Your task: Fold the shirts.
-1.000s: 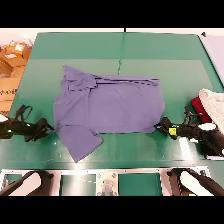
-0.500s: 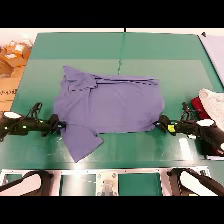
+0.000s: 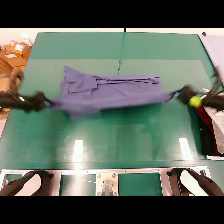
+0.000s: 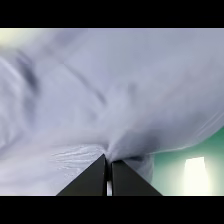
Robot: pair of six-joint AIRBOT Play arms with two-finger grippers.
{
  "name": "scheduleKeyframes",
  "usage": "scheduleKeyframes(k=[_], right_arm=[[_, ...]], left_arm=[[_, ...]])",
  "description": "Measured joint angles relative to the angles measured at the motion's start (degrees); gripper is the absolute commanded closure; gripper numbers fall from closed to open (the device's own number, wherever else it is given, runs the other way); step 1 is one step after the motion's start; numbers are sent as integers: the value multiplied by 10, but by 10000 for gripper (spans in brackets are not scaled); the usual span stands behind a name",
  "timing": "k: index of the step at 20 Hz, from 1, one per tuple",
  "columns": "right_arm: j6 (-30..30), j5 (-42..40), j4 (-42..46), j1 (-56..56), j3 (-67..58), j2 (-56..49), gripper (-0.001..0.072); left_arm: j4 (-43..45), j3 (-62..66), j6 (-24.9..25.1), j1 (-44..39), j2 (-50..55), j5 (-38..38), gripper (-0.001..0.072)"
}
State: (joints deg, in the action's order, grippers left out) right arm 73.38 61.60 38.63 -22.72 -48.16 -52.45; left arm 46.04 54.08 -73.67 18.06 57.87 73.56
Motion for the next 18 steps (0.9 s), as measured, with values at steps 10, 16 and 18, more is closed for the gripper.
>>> scheduleKeyframes(k=[10,16,18], right_arm=[[76,68,26,-94,-529,92,695],[87,45,90,-101,-619,84,695],[78,47,75,-89,-593,66,695]], left_arm=[[-72,576,-14,0,-150,-42,686],[-60,631,-35,0,-147,-30,685],[-58,582,-38,0,-143,-20,685]])
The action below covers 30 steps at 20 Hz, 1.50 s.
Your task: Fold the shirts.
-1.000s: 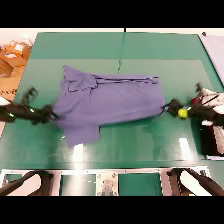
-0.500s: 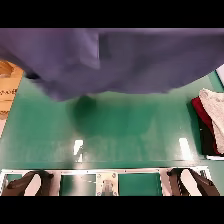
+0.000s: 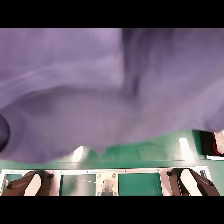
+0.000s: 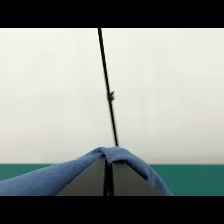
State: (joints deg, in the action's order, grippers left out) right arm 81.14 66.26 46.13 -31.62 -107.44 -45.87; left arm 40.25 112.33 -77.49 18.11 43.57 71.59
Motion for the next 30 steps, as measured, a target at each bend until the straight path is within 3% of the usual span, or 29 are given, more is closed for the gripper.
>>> scheduleKeyframes(k=[5,10,15,19,24,30], right_arm=[[-42,-22,-21,80,158,-71,694],[-90,-141,-27,165,285,-210,694],[-108,-232,-31,208,270,-410,694],[-112,-253,-32,212,203,-536,694],[-124,-217,-19,197,144,-596,694],[-129,-61,64,176,107,-604,695]], left_arm=[[-13,-198,22,-3,42,-10,685],[-34,-372,98,-60,167,-129,686],[-47,-388,137,-121,343,-270,685],[-51,-359,146,-136,448,-323,685],[-35,-347,149,-136,502,-318,686],[21,-344,116,-118,514,-206,686]])
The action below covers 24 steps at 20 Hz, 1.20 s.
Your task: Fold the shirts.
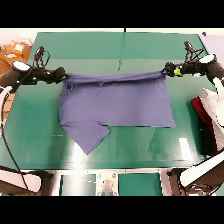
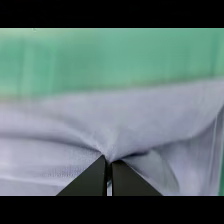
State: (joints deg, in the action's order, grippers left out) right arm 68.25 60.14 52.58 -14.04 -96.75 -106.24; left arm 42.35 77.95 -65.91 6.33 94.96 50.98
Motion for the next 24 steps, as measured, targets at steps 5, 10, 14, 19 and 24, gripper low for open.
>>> scheduleKeyframes(k=[5,10,14,19,24], right_arm=[[16,87,87,-3,-4,4,695],[21,125,139,-1,6,4,683],[22,144,156,3,8,5,314],[67,216,174,-6,-8,16,694],[123,247,180,-22,33,89,695]], left_arm=[[70,-2,-52,3,3,68,686],[96,-11,-70,-5,5,77,684],[115,-13,-82,-12,5,86,121],[116,18,-110,2,5,168,307],[118,54,-124,22,-8,285,686]])
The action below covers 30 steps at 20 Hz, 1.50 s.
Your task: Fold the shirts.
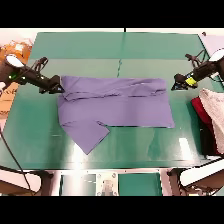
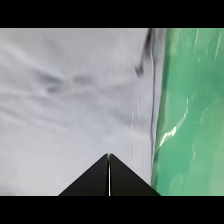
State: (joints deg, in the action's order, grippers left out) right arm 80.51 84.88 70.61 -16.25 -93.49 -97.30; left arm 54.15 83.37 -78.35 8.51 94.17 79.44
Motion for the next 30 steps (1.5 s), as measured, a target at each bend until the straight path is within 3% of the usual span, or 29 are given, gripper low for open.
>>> scheduleKeyframes(k=[5,6,7,8,9,10,13,17,18,19,23,24,25,26,30], right_arm=[[57,-72,-2,-44,249,197,687],[71,-91,-1,-57,314,240,577],[83,-110,0,-69,378,279,387],[93,-130,-5,-77,443,316,318],[102,-154,-15,-83,501,343,312],[107,-177,-24,-87,548,361,311],[109,-260,-84,-93,649,382,312],[84,-356,-193,-89,695,360,312],[78,-373,-215,-84,700,351,313],[73,-392,-236,-77,702,341,314],[58,-428,-275,-59,706,317,322],[54,-433,-278,-58,706,315,414],[50,-436,-278,-56,707,313,569],[45,-442,-278,-55,708,310,695],[11,-434,-280,-54,707,308,693]], left_arm=[[18,-127,-8,0,-124,13,686],[23,-179,-16,0,-169,-2,683],[24,-230,-27,1,-214,-17,572],[27,-285,-42,1,-260,-30,142],[28,-334,-59,0,-299,-42,12],[28,-385,-79,1,-336,-61,12],[25,-504,-120,0,-399,-107,12],[-7,-610,-151,-53,-427,-205,13],[-17,-629,-164,-75,-429,-240,51],[-30,-641,-179,-94,-433,-268,222],[-47,-667,-217,-136,-434,-358,278],[-53,-670,-222,-141,-433,-385,541],[-52,-674,-223,-143,-430,-408,684],[-60,-676,-220,-145,-426,-422,686],[-86,-664,-179,-150,-421,-403,687]])
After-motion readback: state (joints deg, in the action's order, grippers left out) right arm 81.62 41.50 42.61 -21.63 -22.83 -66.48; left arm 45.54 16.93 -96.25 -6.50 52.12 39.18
